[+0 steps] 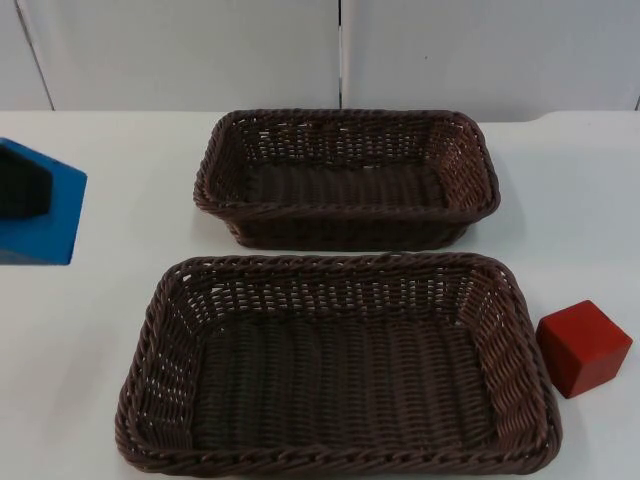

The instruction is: Pick up one cube with the left hand and place it into the upper basket. Pick up one cube with the right hand and place it into the lower basket.

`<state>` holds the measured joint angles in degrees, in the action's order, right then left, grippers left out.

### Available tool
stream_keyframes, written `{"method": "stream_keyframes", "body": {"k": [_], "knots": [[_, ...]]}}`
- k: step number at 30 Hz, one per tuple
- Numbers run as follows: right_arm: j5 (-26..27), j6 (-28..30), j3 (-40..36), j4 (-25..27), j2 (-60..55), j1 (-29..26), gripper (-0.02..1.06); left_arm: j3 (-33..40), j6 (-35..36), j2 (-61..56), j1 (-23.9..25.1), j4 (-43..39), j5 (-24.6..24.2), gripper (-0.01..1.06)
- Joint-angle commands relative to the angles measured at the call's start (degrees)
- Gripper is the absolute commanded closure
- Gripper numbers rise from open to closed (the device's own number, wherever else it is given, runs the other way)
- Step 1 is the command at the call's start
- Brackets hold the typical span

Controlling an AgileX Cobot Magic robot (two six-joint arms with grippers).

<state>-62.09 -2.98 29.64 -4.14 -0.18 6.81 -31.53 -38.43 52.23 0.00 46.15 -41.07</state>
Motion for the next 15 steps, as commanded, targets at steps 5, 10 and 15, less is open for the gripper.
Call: {"method": "stream_keyframes", "body": {"k": [5, 10, 15], "knots": [[0.28, 0.19, -0.13, 0.18, 0.18, -0.31, -0.01, -4.0, -0.28, 3.57, 0.0, 1.61, 1.18, 1.05], [0.28, 0.19, -0.13, 0.18, 0.18, -0.31, -0.01, -8.99, -0.28, 8.65, 0.0, 1.61, 1.44, 1.05], [0.28, 0.19, -0.13, 0.18, 0.18, -0.31, -0.01, -15.55, -0.28, 15.98, 0.0, 1.61, 1.55, 1.05]]}}
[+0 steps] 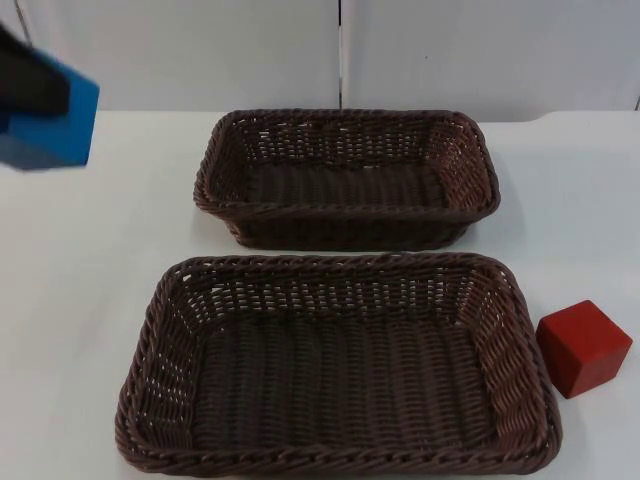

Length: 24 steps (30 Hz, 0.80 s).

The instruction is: Pick up one cube with the left hand and place it into the upper basket. Pick up one cube with the right hand and place it into the lower basket.

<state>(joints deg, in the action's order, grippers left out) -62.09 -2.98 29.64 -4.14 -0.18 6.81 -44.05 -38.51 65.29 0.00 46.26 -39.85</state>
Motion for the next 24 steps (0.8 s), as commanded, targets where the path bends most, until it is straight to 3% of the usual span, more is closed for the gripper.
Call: {"method": "stream_keyframes", "body": {"k": [1, 7, 15, 24], "knots": [[0.28, 0.19, -0.13, 0.18, 0.18, -0.31, -0.01, -3.03, -0.2, 2.93, 0.0, 1.5, 0.32, 1.05], [0.28, 0.19, -0.13, 0.18, 0.18, -0.31, -0.01, -10.86, -0.2, 11.16, -0.87, 1.22, 0.18, 1.05], [0.28, 0.19, -0.13, 0.18, 0.18, -0.31, -0.01, -24.27, 0.45, 25.24, -7.32, -2.93, 0.26, 1.05], [0.28, 0.19, -0.13, 0.18, 0.18, -0.31, -0.01, -34.24, 0.45, 38.71, -11.18, -4.28, 1.18, 1.05]]}}
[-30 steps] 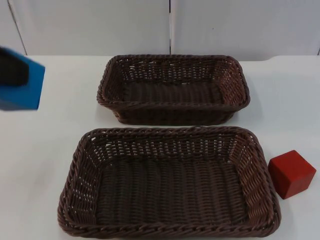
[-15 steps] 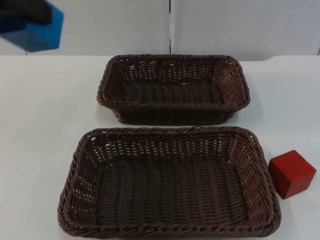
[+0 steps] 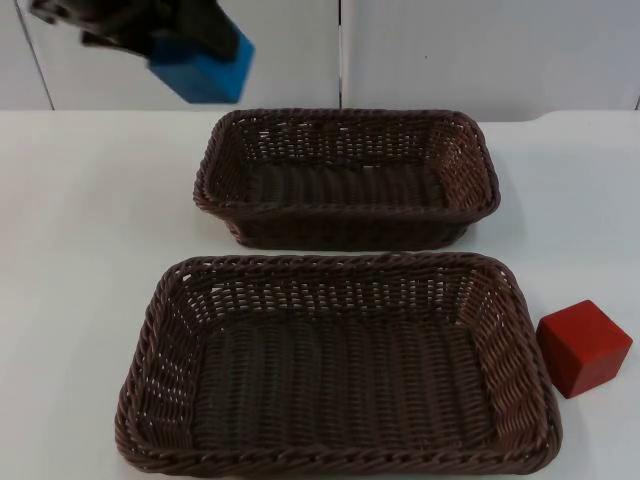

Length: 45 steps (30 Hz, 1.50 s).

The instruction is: Pick up one cube with the left hand and place it into the upper basket. Pick up one cube with the right hand and place it into the lower basket.

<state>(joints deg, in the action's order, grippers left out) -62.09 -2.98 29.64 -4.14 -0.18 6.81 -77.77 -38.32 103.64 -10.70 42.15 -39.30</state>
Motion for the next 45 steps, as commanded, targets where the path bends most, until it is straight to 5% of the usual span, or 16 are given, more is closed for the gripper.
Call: {"method": "stream_keyframes", "body": {"k": [1, 19, 30, 45], "knots": [[0.28, 0.19, -0.13, 0.18, 0.18, -0.31, -0.01, -2.09, 0.26, 2.15, -1.05, -0.31, 0.64, 1.05], [0.28, 0.19, -0.13, 0.18, 0.18, -0.31, -0.01, -21.13, 0.26, 22.25, -4.08, -2.32, 1.26, 1.05], [0.28, 0.29, -0.13, 0.18, 0.18, -0.31, -0.01, -22.62, -0.37, 28.84, -4.08, -0.69, 6.13, 1.05], [0.28, 0.45, -0.13, 0.18, 0.18, -0.31, -0.01, -22.62, -0.37, 32.91, -4.08, 2.03, 6.77, 0.99]]}}
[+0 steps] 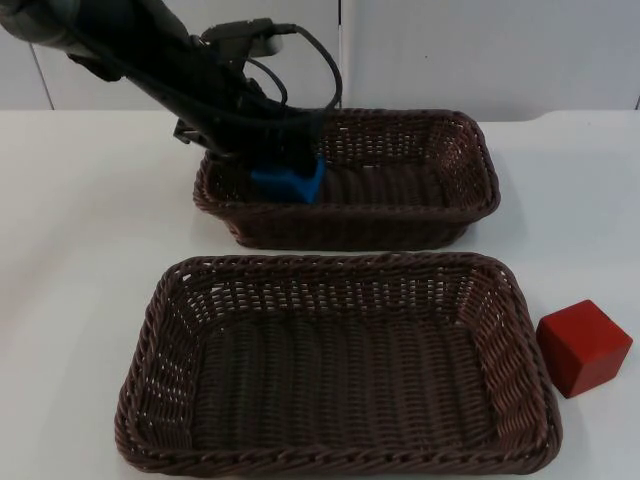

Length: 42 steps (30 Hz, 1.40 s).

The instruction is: Pick up one cube with the left hand and place it into the upper basket. Pick up one cube with the right hand and place it into the lower basket.

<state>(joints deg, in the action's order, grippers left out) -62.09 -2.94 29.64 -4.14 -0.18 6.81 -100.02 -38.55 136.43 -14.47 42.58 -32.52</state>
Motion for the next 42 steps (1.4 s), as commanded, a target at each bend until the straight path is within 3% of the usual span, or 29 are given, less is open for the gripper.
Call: {"method": "stream_keyframes", "body": {"k": [1, 2, 7, 8, 12, 16, 42], "knots": [[0.28, 0.41, -0.13, 0.18, 0.18, -0.31, -0.01, -0.37, -0.14, 0.22, -0.31, 1.6, -0.01, 0.94], [0.28, 0.41, -0.13, 0.18, 0.18, -0.31, -0.01, -0.37, -0.14, 0.22, -0.31, 1.6, -0.01, 0.94], [0.28, 0.41, -0.13, 0.18, 0.18, -0.31, -0.01, -0.37, -0.14, -0.42, -0.31, 2.15, -0.5, 0.52], [0.28, 0.41, -0.13, 0.18, 0.18, -0.31, -0.01, -0.37, -0.14, -0.42, -0.31, 2.15, -0.5, 0.52], [0.28, 0.41, -0.13, 0.18, 0.18, -0.31, -0.01, -0.98, -0.14, -2.28, -0.31, 2.15, -2.2, 0.22], [0.28, 0.41, -0.13, 0.18, 0.18, -0.31, -0.01, -1.69, -0.14, -4.55, -0.31, 2.93, -3.42, 0.16], [0.28, 0.92, -0.13, 0.18, 0.18, -0.31, -0.01, -0.67, 0.02, -28.63, -0.31, -0.35, -13.87, 0.16]]}}
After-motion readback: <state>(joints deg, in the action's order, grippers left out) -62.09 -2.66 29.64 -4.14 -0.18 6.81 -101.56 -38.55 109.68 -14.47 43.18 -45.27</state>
